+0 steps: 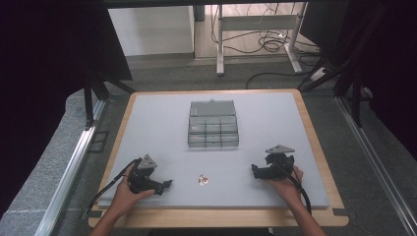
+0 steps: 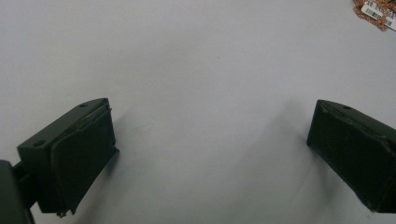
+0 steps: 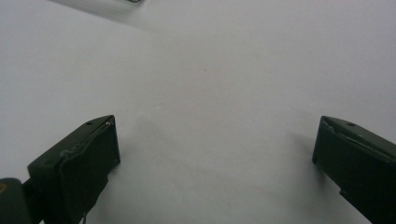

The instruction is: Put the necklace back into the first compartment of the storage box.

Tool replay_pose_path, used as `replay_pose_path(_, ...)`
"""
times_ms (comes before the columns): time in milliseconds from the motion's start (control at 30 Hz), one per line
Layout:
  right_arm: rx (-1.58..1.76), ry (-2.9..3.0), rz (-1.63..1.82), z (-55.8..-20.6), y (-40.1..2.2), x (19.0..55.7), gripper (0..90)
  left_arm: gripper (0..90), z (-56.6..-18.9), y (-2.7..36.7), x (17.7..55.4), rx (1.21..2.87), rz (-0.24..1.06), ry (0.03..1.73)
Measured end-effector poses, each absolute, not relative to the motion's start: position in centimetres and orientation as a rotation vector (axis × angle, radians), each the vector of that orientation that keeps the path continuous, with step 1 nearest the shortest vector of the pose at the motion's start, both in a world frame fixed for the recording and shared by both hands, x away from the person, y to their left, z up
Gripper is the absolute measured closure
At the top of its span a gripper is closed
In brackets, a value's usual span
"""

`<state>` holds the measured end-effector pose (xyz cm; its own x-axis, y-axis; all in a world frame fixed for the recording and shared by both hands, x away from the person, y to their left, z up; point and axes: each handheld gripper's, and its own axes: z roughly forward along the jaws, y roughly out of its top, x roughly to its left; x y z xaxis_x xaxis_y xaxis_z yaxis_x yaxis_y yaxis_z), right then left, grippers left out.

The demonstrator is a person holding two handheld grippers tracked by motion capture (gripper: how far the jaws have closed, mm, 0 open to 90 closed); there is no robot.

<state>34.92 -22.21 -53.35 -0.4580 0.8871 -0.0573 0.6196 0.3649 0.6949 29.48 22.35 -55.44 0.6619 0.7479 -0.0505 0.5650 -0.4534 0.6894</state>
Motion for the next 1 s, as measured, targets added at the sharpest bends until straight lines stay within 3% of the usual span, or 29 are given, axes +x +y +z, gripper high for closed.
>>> replay_pose_path(1000,1.232,2.291,0.903,-50.8,-23.3,33.5,14.3,0.8,-55.5,22.4,29.5,2.182,0.341,1.012)
